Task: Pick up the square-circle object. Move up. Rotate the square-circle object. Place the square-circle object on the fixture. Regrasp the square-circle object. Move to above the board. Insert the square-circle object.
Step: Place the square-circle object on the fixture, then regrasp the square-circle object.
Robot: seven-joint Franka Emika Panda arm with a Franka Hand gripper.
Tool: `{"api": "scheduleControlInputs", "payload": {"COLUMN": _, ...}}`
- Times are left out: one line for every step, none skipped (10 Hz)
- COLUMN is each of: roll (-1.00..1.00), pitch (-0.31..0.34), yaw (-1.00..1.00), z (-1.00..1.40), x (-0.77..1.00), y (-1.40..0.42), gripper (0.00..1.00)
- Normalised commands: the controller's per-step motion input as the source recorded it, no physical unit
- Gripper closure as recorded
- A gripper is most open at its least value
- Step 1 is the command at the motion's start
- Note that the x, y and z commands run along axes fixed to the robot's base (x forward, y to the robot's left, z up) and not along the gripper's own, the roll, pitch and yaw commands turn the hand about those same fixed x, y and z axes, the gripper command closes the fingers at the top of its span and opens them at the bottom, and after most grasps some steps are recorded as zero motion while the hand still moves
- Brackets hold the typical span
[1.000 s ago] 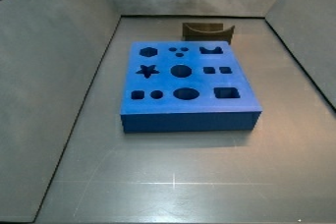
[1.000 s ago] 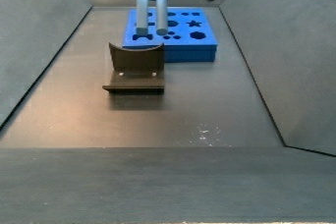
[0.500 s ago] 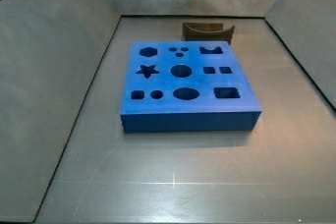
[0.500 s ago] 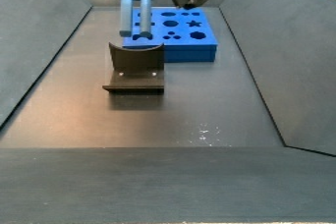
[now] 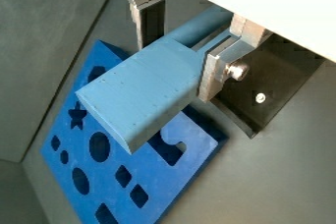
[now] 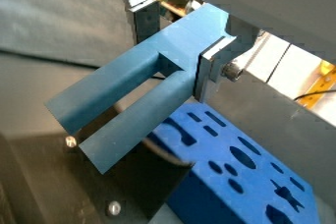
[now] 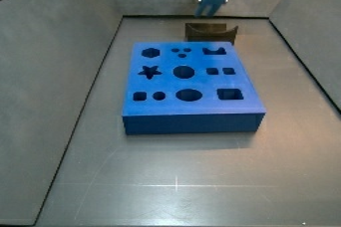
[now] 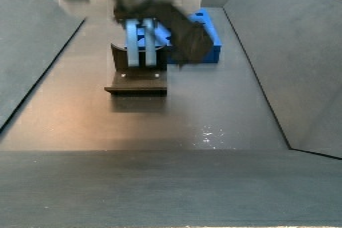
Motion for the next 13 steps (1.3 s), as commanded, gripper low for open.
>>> {"api": "scheduleControlInputs", "payload": {"roll": -0.37, "pitch": 0.129, "yaw": -0.22, "z": -1.0, "x": 0.19, "y": 0.14, "gripper": 1.0}}
{"api": "scheduleControlInputs", "payload": {"roll": -0.28, "pitch": 0.103, "yaw": -0.23, "z": -1.0, "x": 0.19, "y": 0.14, "gripper": 1.0}}
{"api": "scheduleControlInputs", "payload": {"roll": -0.19, "pitch": 0.037, "yaw": -0.21, "z": -0.86, "x": 0.17, "y": 0.12, "gripper": 1.0}}
{"api": "scheduleControlInputs", "payload": {"roll": -0.17, "pitch": 0.004, "yaw": -0.2, "z": -0.66, "x": 0.15, "y": 0.1, "gripper": 1.0}}
{"api": "scheduleControlInputs", "payload": {"roll": -0.13, "pitch": -0.022, "yaw": -0.17, "z": -0.49, "x": 0.12, "y": 0.1, "gripper": 1.0}}
{"api": "scheduleControlInputs", "payload": {"roll": -0.11, "pitch": -0.045, "yaw": -0.15, "z": -0.43, "x": 0.1, "y": 0.13, "gripper": 1.0}}
{"api": "scheduleControlInputs", "payload": {"roll": -0.1, "pitch": -0.067, "yaw": -0.1, "z": -0.39, "x": 0.08, "y": 0.15, "gripper": 1.0}}
{"api": "scheduleControlInputs", "payload": {"roll": -0.1, "pitch": -0.067, "yaw": -0.08, "z": -0.39, "x": 0.08, "y": 0.15, "gripper": 1.0}}
{"api": "scheduleControlInputs", "payload": {"roll": -0.1, "pitch": -0.065, "yaw": -0.05, "z": -0.39, "x": 0.08, "y": 0.15, "gripper": 1.0}}
{"api": "scheduleControlInputs", "payload": {"roll": 0.0, "pitch": 0.0, "yaw": 0.0, "z": 0.0, "x": 0.0, "y": 0.0, "gripper": 0.0}}
{"api": "scheduleControlInputs", "payload": {"roll": -0.01, "pitch": -0.008, "yaw": -0.02, "z": 1.0, "x": 0.0, "y": 0.0, "gripper": 0.0}}
{"api": "scheduleControlInputs", "payload": {"roll": 0.0, "pitch": -0.006, "yaw": -0.01, "z": 1.0, "x": -0.01, "y": 0.01, "gripper": 0.0}}
{"api": "scheduleControlInputs", "payload": {"roll": 0.01, "pitch": 0.005, "yaw": 0.0, "z": 1.0, "x": -0.03, "y": 0.01, "gripper": 0.0}}
